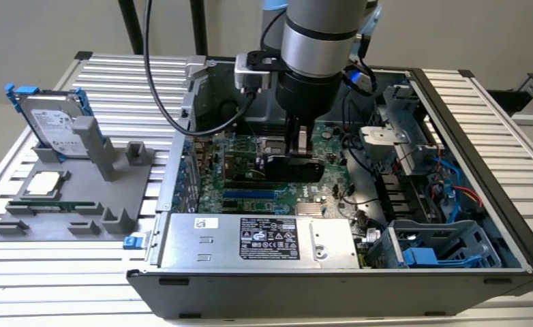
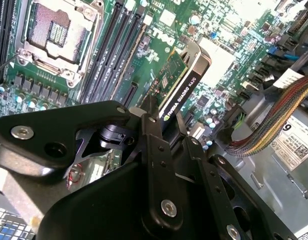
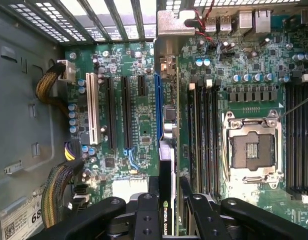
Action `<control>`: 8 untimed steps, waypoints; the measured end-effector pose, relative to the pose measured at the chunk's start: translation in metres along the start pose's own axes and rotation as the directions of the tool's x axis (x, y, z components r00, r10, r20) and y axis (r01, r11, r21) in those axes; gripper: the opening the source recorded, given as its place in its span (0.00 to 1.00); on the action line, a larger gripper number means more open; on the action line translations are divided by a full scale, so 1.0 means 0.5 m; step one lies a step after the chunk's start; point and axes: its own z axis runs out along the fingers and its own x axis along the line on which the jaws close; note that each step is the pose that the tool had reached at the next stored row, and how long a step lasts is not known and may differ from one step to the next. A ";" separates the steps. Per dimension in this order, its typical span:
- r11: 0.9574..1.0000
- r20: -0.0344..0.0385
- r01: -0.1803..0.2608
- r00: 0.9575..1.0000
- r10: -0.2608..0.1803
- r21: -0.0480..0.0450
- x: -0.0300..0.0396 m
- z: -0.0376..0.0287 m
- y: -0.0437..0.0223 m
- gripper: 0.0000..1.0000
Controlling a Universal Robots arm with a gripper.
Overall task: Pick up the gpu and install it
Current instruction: 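Insert the gpu into the slot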
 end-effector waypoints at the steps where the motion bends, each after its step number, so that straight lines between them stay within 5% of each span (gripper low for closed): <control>1: 1.000 0.000 0.000 1.000 0.000 0.000 0.000 0.000 0.003 0.00; 8: 1.000 0.000 0.000 1.000 0.000 0.000 0.003 0.003 0.019 0.00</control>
